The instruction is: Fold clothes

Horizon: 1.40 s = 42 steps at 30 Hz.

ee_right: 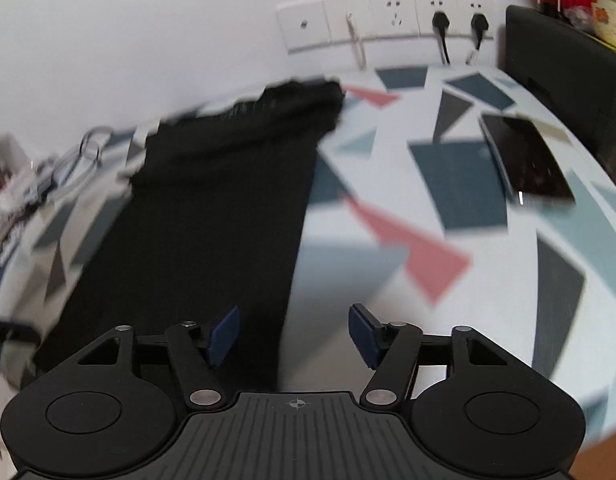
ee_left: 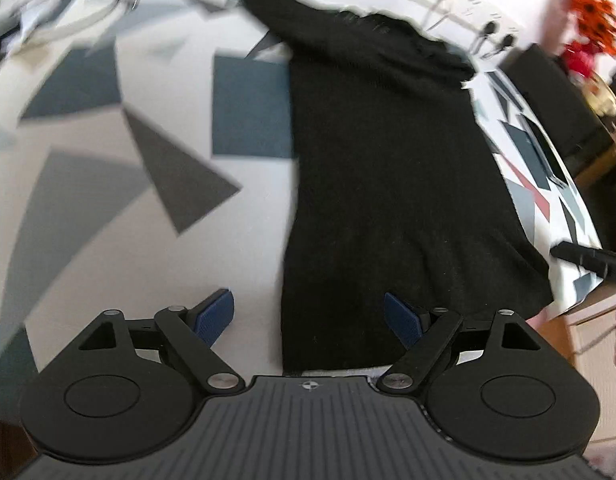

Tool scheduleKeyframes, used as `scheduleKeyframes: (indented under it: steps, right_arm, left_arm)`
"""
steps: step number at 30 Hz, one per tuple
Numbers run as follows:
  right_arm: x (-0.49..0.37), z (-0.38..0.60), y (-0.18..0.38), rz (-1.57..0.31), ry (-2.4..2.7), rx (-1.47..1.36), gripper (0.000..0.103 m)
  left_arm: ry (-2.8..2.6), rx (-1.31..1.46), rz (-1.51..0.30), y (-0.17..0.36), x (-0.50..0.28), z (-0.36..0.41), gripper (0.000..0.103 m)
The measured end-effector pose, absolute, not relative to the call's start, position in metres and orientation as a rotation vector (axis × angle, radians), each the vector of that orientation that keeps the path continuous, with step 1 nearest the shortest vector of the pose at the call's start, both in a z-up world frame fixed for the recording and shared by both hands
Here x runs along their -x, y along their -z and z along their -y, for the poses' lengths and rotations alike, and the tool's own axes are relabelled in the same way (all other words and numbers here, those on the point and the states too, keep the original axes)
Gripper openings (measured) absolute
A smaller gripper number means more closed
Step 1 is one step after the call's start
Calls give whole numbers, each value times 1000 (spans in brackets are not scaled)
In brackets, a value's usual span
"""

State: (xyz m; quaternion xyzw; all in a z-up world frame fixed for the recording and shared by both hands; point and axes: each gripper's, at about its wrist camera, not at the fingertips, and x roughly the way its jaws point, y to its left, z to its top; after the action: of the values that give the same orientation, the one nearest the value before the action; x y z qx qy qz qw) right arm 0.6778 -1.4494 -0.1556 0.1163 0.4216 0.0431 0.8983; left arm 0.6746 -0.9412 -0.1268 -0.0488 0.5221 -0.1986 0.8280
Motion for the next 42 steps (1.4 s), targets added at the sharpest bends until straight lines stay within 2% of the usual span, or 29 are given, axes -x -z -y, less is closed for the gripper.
scheduleKeyframes:
  steps: [2,3,5,6,7,8,9,15,19,30,35,42]
  right_arm:
    - [-663,1434,163,-889,-90,-175,61]
    - [-659,1430,167,-896,-80,-156,58]
    - [-652,1422,176,-911,-59,-123,51]
    - [-649,1419,178,-893,-43,-124,48]
    - [-646,1417,179,-869,-26,-128,45]
    - [-645,1417,179,-858,-12,-139,29]
    - [-645,1416,178,-859,-8,-158,6]
    - [-621,1419,157,-840,-35,-253,5]
    - [-590,1430,126,-798,-60,-321,5]
    - [-547,1426,47,-660,-127,-375,5]
    - [-553,1436,18,-577,-107,-414,5]
    - [-633,1448,-8,-562,-93,-329,5]
  left_arm:
    - [414,71,-1077,127,-666,946,80]
    - [399,58,-1063,127,-663,947,74]
    - [380,39,-1040,126,-657,948,46]
    - [377,33,-1031,126,-654,948,20]
    - [388,57,-1041,127,-652,944,8]
    - [394,88,-1046,128,-651,940,8]
    - [400,114,-1051,128,-649,936,4]
    - [461,160,-981,104,-616,922,2]
    - [515,263,-903,64,-588,901,2]
    - [654,311,-693,-20,-563,897,2]
    - [605,425,-631,-35,-595,888,2]
    - [476,531,-609,-31,-682,890,2]
